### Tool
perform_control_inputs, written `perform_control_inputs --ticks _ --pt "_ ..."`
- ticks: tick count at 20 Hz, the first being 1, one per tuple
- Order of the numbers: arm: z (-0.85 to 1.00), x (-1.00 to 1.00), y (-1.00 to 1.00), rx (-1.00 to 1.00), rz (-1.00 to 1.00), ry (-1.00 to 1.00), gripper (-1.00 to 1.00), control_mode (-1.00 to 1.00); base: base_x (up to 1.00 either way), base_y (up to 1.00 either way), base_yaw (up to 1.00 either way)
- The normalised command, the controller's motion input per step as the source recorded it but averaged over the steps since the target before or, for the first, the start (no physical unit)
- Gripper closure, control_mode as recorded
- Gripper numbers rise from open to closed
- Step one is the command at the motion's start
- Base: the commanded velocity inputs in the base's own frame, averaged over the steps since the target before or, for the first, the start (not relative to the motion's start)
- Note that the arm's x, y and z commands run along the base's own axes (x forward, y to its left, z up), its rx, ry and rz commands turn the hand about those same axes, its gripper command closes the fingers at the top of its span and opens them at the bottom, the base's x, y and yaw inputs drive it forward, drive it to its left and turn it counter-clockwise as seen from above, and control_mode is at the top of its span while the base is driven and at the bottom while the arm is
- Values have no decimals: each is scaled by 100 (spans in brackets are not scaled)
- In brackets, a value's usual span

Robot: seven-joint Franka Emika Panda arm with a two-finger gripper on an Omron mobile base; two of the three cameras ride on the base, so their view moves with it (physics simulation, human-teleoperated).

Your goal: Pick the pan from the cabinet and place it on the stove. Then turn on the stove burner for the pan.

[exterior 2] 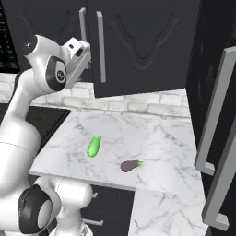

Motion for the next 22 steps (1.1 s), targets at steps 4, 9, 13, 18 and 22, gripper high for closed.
perform_control_inputs --ticks 4,9,13,18,22 --pt "-6 4 -26 -3 0 0 -100 -100 0 0 0" --pt "0 -4 -31 -3 -4 0 -100 -100 0 0 0" --pt "0 -28 -31 -2 -7 0 -100 -100 0 0 0" --pt "0 -63 -33 -1 -12 0 -100 -100 0 0 0" --pt "0 -93 -33 0 -14 -7 -100 -100 0 0 0"
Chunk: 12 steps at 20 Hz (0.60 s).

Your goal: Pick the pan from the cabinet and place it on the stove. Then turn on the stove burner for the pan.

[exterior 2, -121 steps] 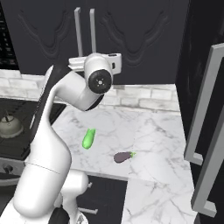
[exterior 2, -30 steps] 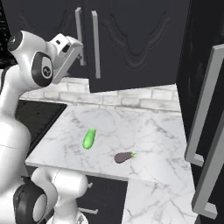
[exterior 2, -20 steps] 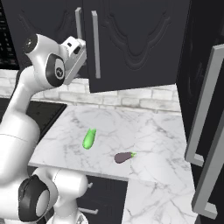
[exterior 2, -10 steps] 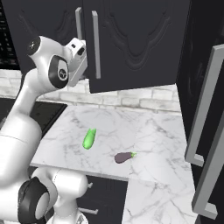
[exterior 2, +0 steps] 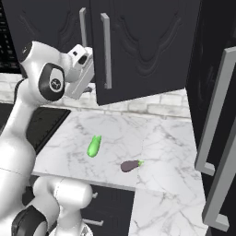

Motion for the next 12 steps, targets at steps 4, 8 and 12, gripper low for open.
perform_control_inputs --ticks 4,8,12 --pt "0 -98 -33 0 -13 -10 -100 -100 0 0 0" --pt "0 -96 -36 0 -13 -9 -100 -100 0 0 0" --pt "0 -77 -50 0 -13 -2 -100 -100 0 0 0"
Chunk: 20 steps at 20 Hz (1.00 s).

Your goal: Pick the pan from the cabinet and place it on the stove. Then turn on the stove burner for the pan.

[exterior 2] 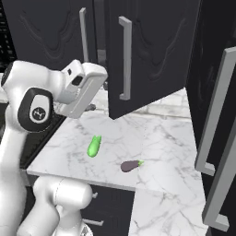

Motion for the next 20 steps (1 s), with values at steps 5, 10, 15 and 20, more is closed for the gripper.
perform_control_inputs --ticks 5,10,15,20 --pt "0 -42 -70 2 -7 0 -100 -100 0 0 0" --pt "0 -10 -73 3 -4 1 -100 -100 0 0 0" --pt "-1 2 -71 1 -2 5 -100 -100 0 0 0" --pt "-9 15 -68 2 -1 5 -100 -100 0 0 0"
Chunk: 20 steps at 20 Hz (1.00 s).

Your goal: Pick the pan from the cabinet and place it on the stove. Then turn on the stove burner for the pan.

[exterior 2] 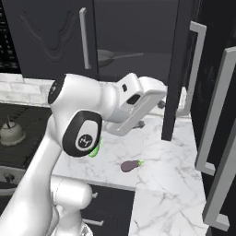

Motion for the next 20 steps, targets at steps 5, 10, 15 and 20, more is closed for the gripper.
perform_control_inputs --ticks 5,10,15,20 --pt "-19 15 -48 4 0 3 -100 -100 0 0 0" --pt "-10 7 -32 3 0 1 -100 -100 0 0 0" --pt "0 -20 8 2 -1 -5 -100 -100 0 0 0" --pt "0 -27 75 2 0 -11 -100 -100 0 0 0"
